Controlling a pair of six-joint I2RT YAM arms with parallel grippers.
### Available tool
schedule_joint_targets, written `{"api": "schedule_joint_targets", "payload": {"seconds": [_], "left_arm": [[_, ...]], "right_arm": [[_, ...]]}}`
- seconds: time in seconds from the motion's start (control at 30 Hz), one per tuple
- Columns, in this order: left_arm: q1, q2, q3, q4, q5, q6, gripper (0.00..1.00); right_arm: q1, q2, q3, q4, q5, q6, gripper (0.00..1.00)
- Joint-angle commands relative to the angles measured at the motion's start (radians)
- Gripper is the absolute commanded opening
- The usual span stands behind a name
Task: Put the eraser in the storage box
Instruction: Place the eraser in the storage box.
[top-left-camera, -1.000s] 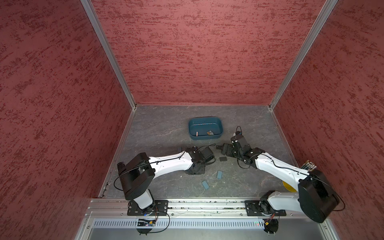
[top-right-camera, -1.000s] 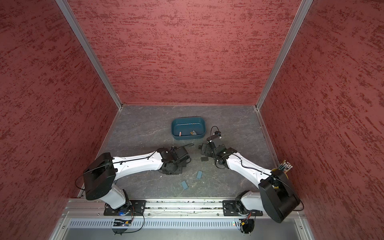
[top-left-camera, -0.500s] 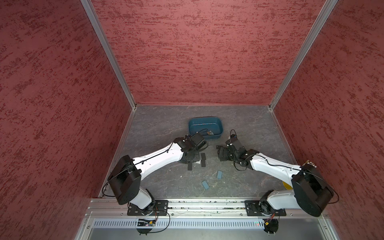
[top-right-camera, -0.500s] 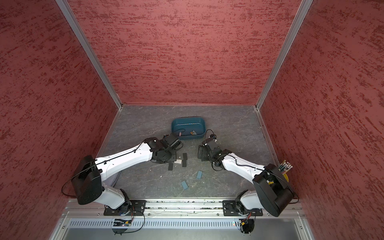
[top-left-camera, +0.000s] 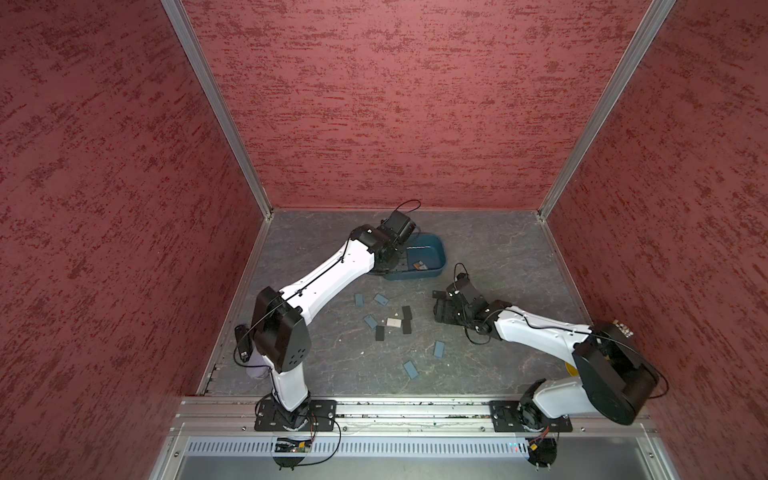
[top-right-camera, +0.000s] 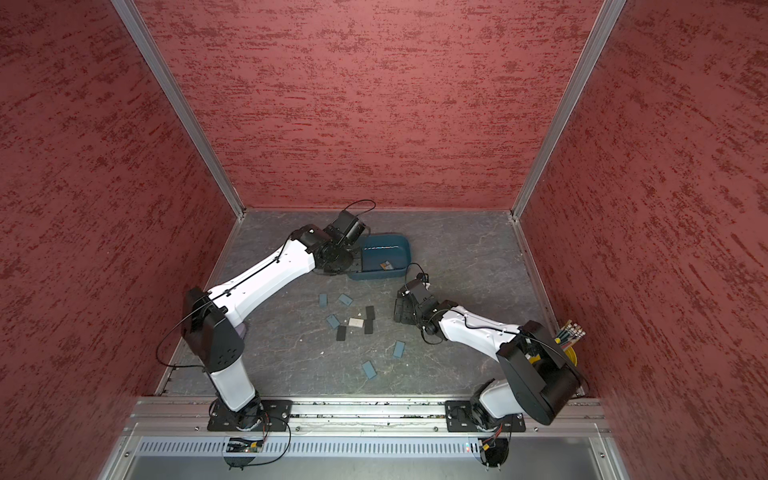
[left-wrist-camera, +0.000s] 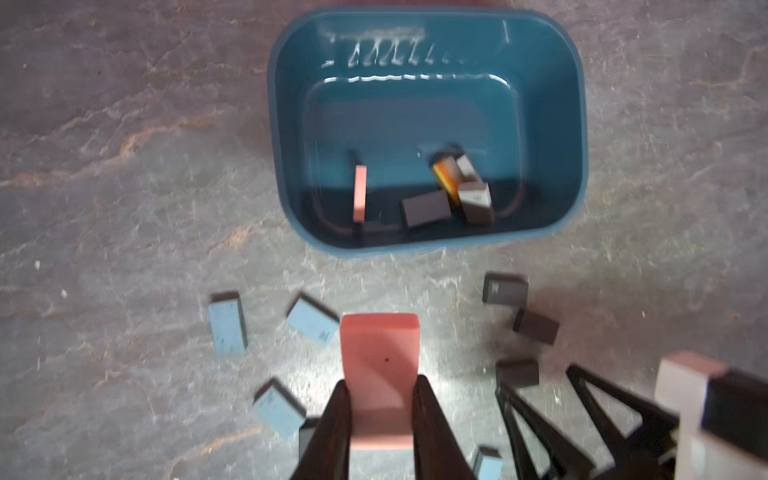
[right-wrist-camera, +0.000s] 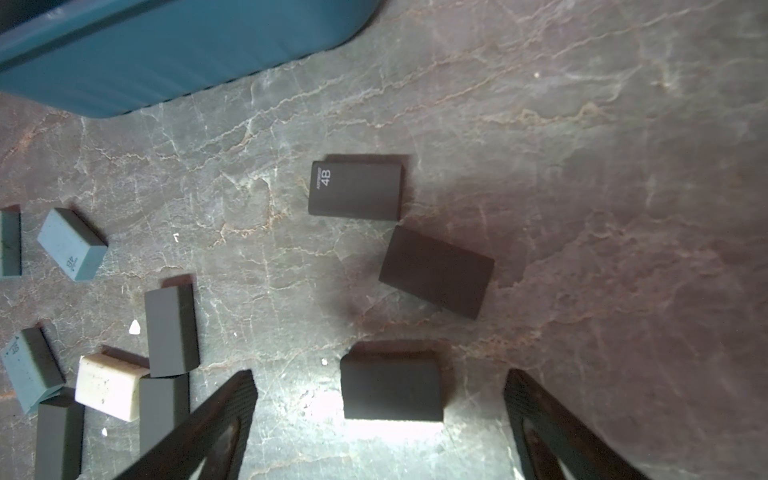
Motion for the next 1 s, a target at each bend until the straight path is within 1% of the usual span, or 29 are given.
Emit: {"api": "schedule_joint_targets", "payload": {"seconds": [0.0, 0.13, 0.2, 0.27, 0.37, 0.5, 0.67, 0.97], "left_arm": [[0.041, 0.084, 0.084, -0.032, 0.045, 0.048, 0.21], [0.084, 0.188, 0.178, -0.031, 0.034, 0.086, 0.20], [0.104, 0.235, 0.221, -0.043, 0.048, 0.099, 0.20], [0.116, 0.264, 0.243, -0.036, 0.050, 0.106, 0.20], [0.129, 0.292, 0.253, -0.014, 0.089, 0.104, 0.21], [0.131, 0.337, 0.270, 0.000, 0.088, 0.117, 0.22], [0.128, 0.374, 0.289, -0.008, 0.117, 0.115, 0.23], [0.126, 0.414, 0.297, -0.011, 0.129, 0.118, 0.31]], "right_arm": [[0.014, 0.010, -0.010, 0.020, 0.018, 0.008, 0.93], [0.021, 0.010, -0.004, 0.007, 0.028, 0.004, 0.92], [0.024, 0.010, 0.001, -0.002, 0.036, 0.003, 0.92], [0.027, 0.037, 0.004, -0.010, 0.044, 0.003, 0.91], [0.030, 0.042, 0.006, -0.021, 0.051, 0.005, 0.90], [0.036, 0.058, 0.007, -0.032, 0.053, 0.006, 0.88], [0.043, 0.069, 0.013, -0.049, 0.066, 0.005, 0.84], [0.053, 0.083, 0.038, -0.075, 0.094, 0.001, 0.78]]}}
